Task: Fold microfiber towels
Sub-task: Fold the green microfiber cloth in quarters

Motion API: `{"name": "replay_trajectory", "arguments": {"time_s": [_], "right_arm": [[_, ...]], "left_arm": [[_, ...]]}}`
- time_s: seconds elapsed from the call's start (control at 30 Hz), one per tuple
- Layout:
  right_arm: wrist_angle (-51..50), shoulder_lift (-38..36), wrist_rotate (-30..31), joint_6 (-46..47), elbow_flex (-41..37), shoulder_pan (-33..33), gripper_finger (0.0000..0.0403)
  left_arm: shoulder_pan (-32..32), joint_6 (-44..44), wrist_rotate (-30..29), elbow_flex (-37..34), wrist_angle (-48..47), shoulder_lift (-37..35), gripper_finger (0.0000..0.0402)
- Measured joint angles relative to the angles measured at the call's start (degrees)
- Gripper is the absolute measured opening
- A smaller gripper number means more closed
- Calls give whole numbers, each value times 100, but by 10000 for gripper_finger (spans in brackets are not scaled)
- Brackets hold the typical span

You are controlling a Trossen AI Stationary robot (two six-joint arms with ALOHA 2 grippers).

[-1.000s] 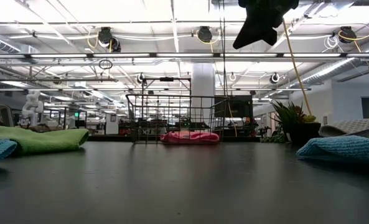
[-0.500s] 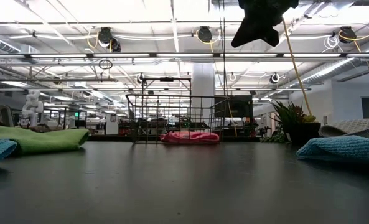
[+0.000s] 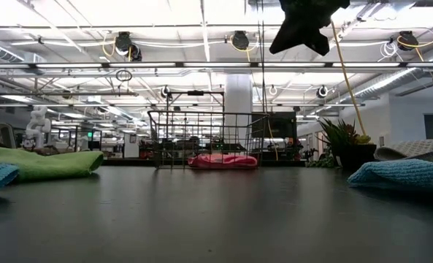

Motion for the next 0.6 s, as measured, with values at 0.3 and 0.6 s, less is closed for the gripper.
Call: {"name": "replay_trajectory", "arguments": {"time_s": [0.3,0.6], "right_arm": [[574,0,-7,-28,1,0,0],[571,0,-11,-46,-1,4,0]], "left_arm": [[-2,-611,-125,-103,2,0,168],[-2,-782,-76,-260,383,0,79]]}}
